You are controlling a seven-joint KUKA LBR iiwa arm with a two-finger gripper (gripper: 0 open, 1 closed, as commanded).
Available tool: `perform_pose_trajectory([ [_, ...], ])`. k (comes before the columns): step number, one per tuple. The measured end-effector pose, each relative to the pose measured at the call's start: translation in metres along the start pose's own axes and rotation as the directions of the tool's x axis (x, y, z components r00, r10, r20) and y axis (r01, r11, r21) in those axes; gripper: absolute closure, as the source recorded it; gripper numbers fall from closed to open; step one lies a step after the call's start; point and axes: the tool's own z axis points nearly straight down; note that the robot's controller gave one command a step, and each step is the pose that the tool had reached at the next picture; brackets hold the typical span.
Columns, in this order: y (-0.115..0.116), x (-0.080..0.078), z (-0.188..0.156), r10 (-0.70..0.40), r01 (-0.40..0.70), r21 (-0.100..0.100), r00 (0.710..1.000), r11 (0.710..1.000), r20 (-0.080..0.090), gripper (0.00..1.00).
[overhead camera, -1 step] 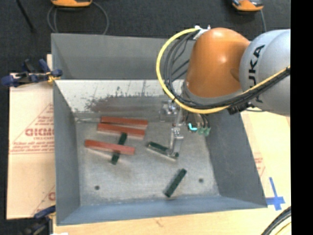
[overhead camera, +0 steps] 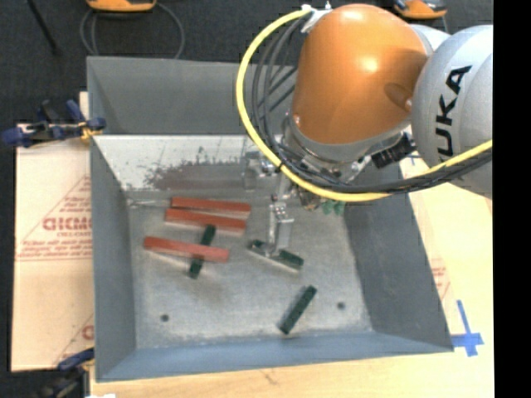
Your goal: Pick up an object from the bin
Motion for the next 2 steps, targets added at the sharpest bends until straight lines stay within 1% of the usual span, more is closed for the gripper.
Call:
perform_pose_trajectory([
  [1, 0.085, -0.040, 0.108, 0.023, -0.023, -0.001, 1.000, 1.000, -0.015, 0.00],
  [2, 0.053, -0.075, 0.264, -0.116, 0.116, 0.000, 0.993, 0.993, -0.002, 0.00],
])
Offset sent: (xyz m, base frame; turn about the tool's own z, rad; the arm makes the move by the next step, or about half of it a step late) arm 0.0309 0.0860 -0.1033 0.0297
